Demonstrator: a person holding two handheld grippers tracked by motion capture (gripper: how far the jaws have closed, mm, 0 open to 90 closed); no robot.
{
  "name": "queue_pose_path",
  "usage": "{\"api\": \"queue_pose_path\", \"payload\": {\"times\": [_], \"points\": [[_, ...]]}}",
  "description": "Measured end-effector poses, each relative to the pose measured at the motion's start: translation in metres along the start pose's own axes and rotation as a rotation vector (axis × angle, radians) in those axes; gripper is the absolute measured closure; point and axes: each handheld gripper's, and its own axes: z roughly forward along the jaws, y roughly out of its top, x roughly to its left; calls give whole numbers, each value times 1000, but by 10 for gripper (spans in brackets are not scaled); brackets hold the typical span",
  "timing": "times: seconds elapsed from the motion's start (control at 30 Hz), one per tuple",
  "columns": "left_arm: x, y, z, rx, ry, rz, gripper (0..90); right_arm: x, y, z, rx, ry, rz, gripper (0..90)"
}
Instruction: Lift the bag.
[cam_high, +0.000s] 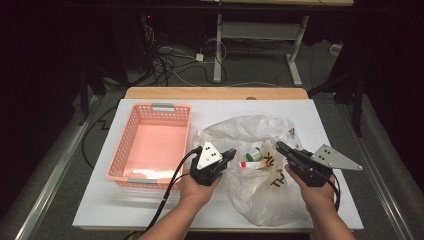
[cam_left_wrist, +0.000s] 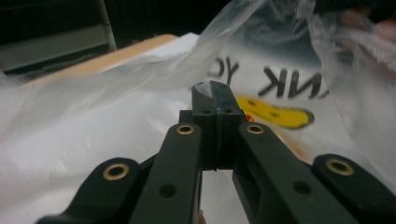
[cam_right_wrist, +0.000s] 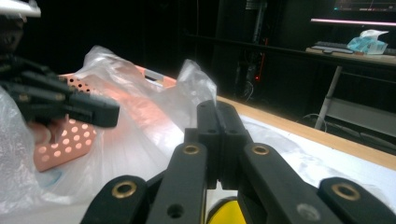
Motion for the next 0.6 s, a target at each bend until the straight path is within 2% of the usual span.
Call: {"api": "queue_pose_path", "payload": {"times": [0.3, 0.6], "points": [[-4, 32, 0, -81, 20, 39, 884, 5, 11, 3, -49, -19, -24, 900], [-7, 58, 3, -139, 36, 69, 884, 0, 30, 6, -111, -49, -25, 900]]}}
